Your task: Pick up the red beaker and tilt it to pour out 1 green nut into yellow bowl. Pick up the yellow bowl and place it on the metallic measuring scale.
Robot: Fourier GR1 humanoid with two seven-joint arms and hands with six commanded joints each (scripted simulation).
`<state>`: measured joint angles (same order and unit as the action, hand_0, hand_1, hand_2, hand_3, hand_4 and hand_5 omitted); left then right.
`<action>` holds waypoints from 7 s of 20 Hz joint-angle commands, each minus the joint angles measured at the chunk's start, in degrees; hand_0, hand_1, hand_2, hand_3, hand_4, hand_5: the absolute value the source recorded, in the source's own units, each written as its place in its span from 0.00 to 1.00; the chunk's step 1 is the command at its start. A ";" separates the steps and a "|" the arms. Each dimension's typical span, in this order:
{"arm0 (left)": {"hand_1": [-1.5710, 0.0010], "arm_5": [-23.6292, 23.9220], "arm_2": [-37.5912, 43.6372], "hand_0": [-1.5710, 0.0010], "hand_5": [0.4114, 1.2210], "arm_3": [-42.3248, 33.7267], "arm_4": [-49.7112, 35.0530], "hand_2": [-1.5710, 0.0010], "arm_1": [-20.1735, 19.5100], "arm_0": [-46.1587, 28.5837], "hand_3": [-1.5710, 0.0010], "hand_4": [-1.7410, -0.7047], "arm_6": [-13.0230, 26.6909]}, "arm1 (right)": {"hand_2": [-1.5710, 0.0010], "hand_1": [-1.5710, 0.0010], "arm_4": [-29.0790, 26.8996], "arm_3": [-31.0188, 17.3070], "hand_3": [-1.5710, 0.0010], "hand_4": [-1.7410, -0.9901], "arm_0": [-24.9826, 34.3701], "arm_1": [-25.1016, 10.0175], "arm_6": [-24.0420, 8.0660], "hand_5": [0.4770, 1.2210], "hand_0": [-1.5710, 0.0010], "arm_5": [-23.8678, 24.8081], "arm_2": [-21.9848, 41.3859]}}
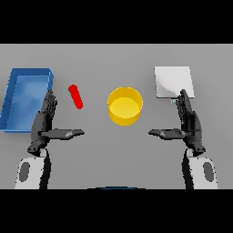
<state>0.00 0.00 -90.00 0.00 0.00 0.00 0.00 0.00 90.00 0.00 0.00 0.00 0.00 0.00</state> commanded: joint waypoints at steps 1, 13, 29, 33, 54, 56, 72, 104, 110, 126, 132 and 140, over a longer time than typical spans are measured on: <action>1.00 0.01 -0.05 1.00 0.31 -0.14 -0.01 1.00 0.02 -0.19 1.00 0.58 -0.12 | 1.00 1.00 -0.01 -0.03 1.00 0.89 0.05 0.01 -0.01 0.14 1.00 0.07 -0.01; 1.00 -1.86 -8.10 1.00 0.30 -14.24 8.25 1.00 -4.01 -9.75 1.00 0.58 2.85 | 1.00 1.00 15.00 6.86 1.00 0.85 -4.43 -4.24 4.92 0.16 1.00 3.18 7.13; 1.00 -1.90 -2.13 1.00 0.28 14.89 8.53 1.00 -3.99 12.45 1.00 0.53 -0.60 | 1.00 1.00 11.06 7.25 1.00 0.69 -4.45 -4.46 6.11 0.20 1.00 0.10 6.33; 1.00 -1.06 -1.91 1.00 0.30 18.86 9.99 1.00 -4.30 16.79 1.00 0.52 -0.77 | 1.00 1.00 10.78 7.35 1.00 0.68 -5.08 -4.05 5.94 0.21 1.00 0.03 6.43; 0.26 8.07 3.17 0.27 0.86 41.35 11.81 0.24 0.23 30.46 0.29 0.12 -12.97 | 1.00 1.00 10.11 7.84 1.00 0.67 -4.70 -4.38 4.39 0.23 1.00 0.27 5.56; 0.16 7.25 3.10 0.17 0.91 40.53 11.18 0.15 -0.19 29.79 0.21 0.14 -12.64 | 1.00 1.00 9.65 8.39 1.00 0.65 -5.33 -3.83 5.10 0.23 1.00 0.01 5.91; 0.01 1.43 0.52 0.01 0.89 29.83 6.62 0.01 -3.55 31.75 0.01 0.02 -6.80 | 1.00 1.00 12.18 8.23 1.00 0.69 -5.57 -5.14 7.98 0.25 1.00 0.84 6.11; 0.00 -19.23 -45.19 0.00 1.00 41.77 58.91 0.00 -14.17 62.38 0.06 0.01 -3.07 | 1.00 1.00 11.51 8.28 1.00 0.70 -5.56 -2.74 4.39 0.17 1.00 1.42 6.46; 0.00 -18.75 -52.57 0.00 1.00 44.88 66.19 0.00 -14.42 67.74 0.02 0.00 -7.30 | 1.00 1.00 12.08 8.02 1.00 0.77 -5.37 -2.82 5.40 0.12 1.00 2.41 5.99; 0.00 -16.03 -65.10 0.00 1.00 49.70 79.37 0.00 -13.16 81.15 0.00 0.01 -14.86 | 1.00 1.00 11.70 8.44 1.00 0.80 -6.25 -2.53 6.75 0.12 1.00 2.52 5.89; 0.00 -12.89 -56.12 0.00 1.00 58.36 75.60 0.00 -17.98 92.68 0.00 0.02 -14.98 | 1.00 1.00 11.58 7.18 1.00 0.82 -4.75 -2.57 6.56 0.10 1.00 2.16 5.93; 0.00 -17.09 -23.89 0.00 1.00 75.70 49.07 0.00 -28.86 95.37 0.03 0.00 -4.05 | 1.00 1.00 10.07 7.16 1.00 0.83 -4.00 -3.03 8.18 0.14 1.00 0.37 6.30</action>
<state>-17.15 -23.94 -14.25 49.10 -29.02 95.33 -3.98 10.05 97.18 -3.98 -3.04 8.19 0.41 6.28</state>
